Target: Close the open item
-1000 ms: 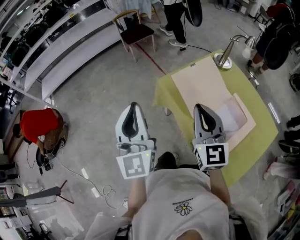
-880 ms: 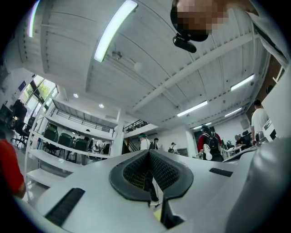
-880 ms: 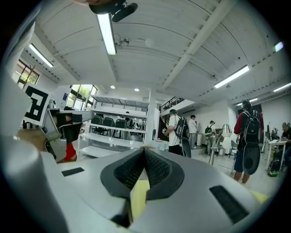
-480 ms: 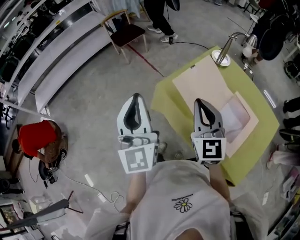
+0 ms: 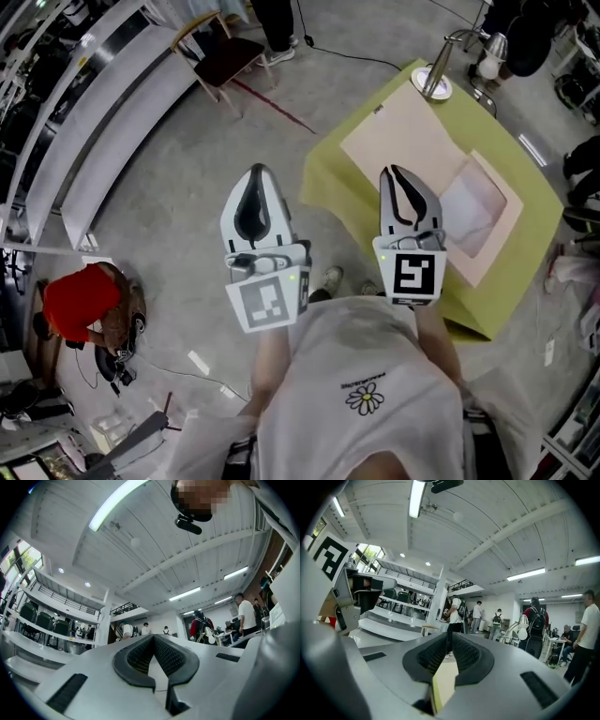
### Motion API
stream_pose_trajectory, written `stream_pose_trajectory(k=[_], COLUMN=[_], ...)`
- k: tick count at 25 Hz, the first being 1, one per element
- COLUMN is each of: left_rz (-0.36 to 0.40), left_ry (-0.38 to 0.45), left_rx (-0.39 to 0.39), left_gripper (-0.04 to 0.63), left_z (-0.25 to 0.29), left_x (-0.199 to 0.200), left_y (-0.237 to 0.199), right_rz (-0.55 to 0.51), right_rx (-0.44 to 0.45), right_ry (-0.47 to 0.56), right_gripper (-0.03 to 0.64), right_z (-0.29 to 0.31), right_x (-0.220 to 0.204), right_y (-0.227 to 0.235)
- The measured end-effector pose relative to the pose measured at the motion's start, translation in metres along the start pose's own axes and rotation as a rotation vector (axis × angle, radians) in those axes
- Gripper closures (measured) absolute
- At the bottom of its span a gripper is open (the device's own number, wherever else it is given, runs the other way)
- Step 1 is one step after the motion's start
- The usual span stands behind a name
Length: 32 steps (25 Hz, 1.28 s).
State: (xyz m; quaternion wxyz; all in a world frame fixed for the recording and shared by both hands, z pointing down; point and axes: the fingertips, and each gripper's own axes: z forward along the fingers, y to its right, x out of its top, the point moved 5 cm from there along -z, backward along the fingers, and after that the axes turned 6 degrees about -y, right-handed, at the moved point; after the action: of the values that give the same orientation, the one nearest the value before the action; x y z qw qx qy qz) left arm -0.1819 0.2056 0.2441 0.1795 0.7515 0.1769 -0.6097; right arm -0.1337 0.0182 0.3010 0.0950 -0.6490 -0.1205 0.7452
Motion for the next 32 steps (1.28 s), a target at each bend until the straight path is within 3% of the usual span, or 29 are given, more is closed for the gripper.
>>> stream_pose_trajectory(k=[5,7,13,17,23,32], left_rz=[0.005,-0.009,-0.083,-0.079,-0.097,-0.054], left_ry=[-0.019,-0.009,-0.041,-0.079,-0.151,-0.224], left_rx=[-0.062,-0.098,-0.178,-0.229,-0.254,-0.280], left_gripper=[0.581,0.580,0.581,0.580,0.581,0.581], left_z=[0.017,0.024,0.046,0.059,0.069,0.067], left_x=[-0.013,-0.015,-0.035,-0.052,-0.083,-0.116], left_y=[-0.006,-0.008,-0.019,-0.026,-0.036,-0.042], right_rz=[0.048,0.041,-0.011,-0.034,-0.069,-0.211], right_rx=[-0.054,-0.072,-0.174,-0.202,-0.227,-0.327], right_ry=[-0.076,-0.102,-0.213,-0.289,-0.394,-0.589], right_gripper=[0.597,0.543,0.537,0.503,0.482,0.465], right_z=[0.012,0.017,0.034,0.054,0.084,0.120], right_x=[-0.012,-0.014,-0.033,-0.053,-0.097,-0.173], right_y=[-0.002,-0.007,-0.021,-0.035,-0.053,-0.061])
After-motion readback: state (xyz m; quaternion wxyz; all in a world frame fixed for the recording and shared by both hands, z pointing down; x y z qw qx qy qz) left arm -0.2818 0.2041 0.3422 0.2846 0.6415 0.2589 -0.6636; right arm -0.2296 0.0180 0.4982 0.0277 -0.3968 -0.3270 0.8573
